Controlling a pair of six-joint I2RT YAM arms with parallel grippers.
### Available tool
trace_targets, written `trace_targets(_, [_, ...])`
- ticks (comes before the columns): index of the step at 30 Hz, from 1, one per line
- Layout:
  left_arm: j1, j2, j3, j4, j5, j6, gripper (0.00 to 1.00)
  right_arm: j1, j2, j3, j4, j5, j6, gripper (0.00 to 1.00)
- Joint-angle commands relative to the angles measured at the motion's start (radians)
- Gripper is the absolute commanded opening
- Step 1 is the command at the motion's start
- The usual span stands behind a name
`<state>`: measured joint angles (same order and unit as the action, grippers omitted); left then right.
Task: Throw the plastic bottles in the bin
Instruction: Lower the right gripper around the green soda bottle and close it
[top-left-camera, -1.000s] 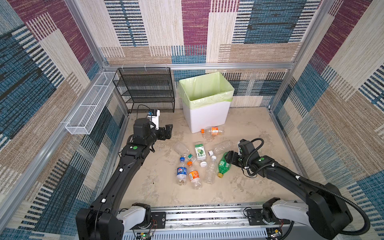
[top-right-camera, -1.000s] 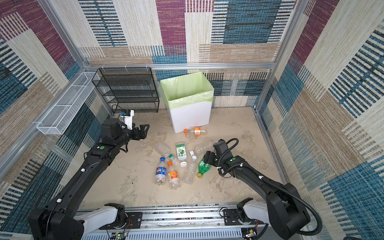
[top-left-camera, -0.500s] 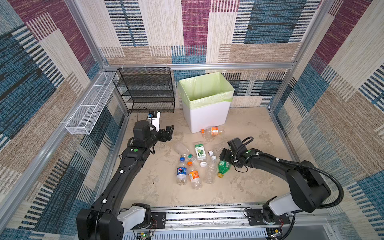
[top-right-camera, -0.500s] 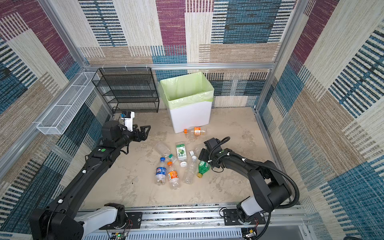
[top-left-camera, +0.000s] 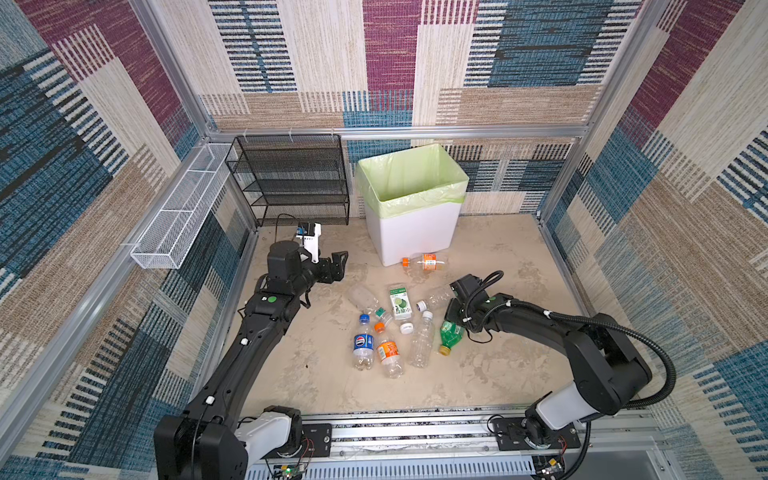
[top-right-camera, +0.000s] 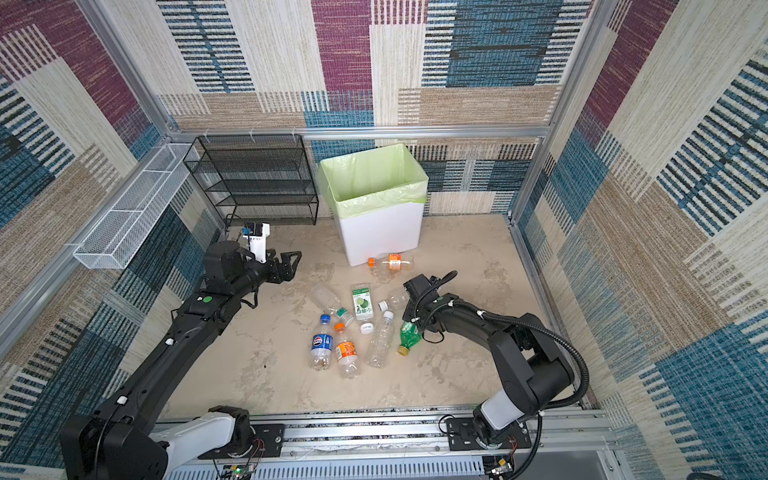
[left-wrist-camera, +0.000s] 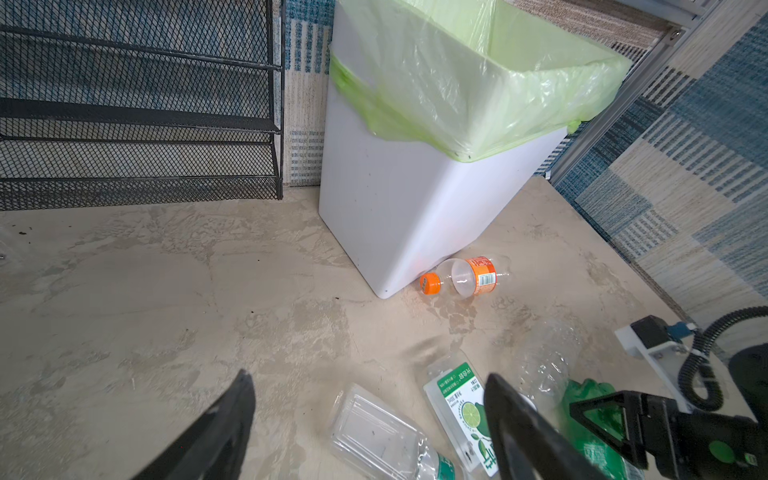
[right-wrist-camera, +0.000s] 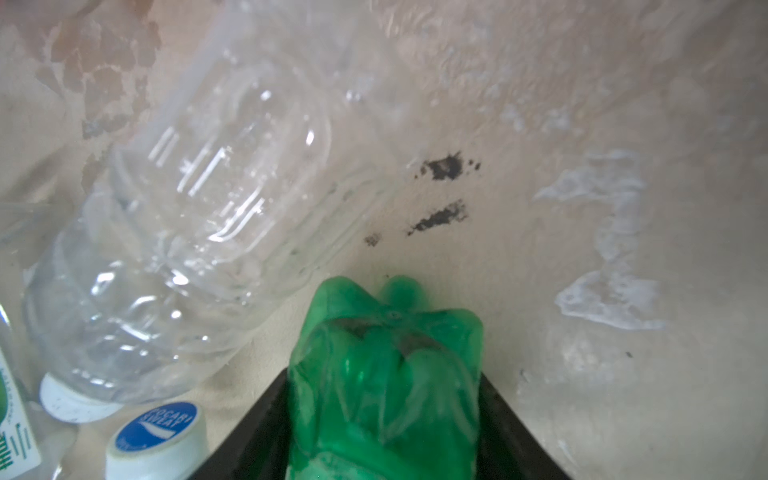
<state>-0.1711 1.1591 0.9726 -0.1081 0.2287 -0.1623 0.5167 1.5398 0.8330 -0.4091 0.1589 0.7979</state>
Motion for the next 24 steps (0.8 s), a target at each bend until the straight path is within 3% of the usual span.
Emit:
trace_targets(1, [0.001, 0.001, -0.001, 0.027, 0.013, -0.013, 0.86, -0.008, -0.019, 0.005, -0.061, 0.081, -0.044, 0.56])
trace_targets(4, [0.001, -0.001, -0.002, 0.028, 0.013, -0.013, 0.86, -0.044, -0.040, -0.021, -0.068, 0.078, -0.073, 0.59])
trace_targets(8, [0.001, 0.001, -0.002, 0.026, 0.015, -0.014, 0.87, -0.080, -0.059, -0.040, -0.068, 0.069, -0.091, 0.81])
trace_targets(11, [0.001, 0.001, -0.002, 0.026, 0.015, -0.014, 0.86, -0.080, -0.070, -0.044, -0.076, 0.068, -0.092, 0.88])
trace_targets(16, [0.001, -0.002, -0.001, 0.025, 0.017, -0.013, 0.86, -0.078, -0.086, -0.067, -0.086, 0.042, -0.070, 0.88])
trace_targets(24, [0.001, 0.001, -0.002, 0.022, 0.017, -0.011, 0.86, -0.030, -0.084, -0.093, -0.094, 0.043, -0.018, 0.75])
